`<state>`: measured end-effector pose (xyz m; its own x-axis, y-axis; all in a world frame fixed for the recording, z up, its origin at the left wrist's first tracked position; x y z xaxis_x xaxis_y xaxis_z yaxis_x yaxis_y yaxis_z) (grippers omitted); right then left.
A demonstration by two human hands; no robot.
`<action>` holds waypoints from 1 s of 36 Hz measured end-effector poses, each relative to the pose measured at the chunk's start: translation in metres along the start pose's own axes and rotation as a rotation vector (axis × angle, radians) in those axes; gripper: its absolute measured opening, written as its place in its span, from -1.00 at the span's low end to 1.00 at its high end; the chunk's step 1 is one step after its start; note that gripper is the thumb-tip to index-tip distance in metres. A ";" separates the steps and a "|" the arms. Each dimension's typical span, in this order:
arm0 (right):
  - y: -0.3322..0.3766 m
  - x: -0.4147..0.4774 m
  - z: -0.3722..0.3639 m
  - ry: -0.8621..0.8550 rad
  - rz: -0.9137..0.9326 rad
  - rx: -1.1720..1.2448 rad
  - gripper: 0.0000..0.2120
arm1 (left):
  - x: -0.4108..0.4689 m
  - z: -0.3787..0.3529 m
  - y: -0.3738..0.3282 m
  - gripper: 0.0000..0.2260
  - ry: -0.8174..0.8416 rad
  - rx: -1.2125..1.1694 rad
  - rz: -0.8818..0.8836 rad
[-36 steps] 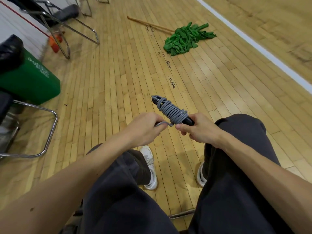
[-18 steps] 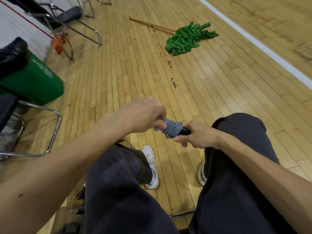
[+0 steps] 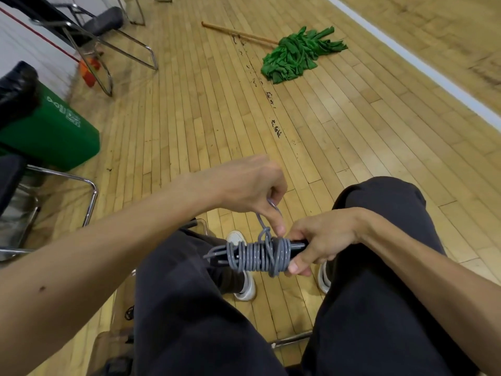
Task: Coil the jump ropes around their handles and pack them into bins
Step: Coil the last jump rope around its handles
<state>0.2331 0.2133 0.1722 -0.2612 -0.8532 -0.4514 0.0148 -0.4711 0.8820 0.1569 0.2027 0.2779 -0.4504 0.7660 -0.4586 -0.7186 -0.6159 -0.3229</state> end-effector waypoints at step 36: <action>0.007 -0.005 0.065 -0.655 0.206 0.600 -0.74 | -0.051 -0.056 0.085 -0.79 -0.803 -1.483 0.430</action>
<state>0.1718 0.2285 0.1896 -0.8079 -0.5232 -0.2712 -0.3347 0.0285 0.9419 0.1480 0.1008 0.2278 -0.9221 0.1258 -0.3658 0.3606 -0.0632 -0.9306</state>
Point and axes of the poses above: each hand's wrist, its own x-axis towards the middle knuckle, its own z-axis out of the back of the hand, y = z × x, the point moved 9 cm from there along x, towards the middle knuckle, and after that the axes turned 7 degrees about -x, right-handed, at the moved point
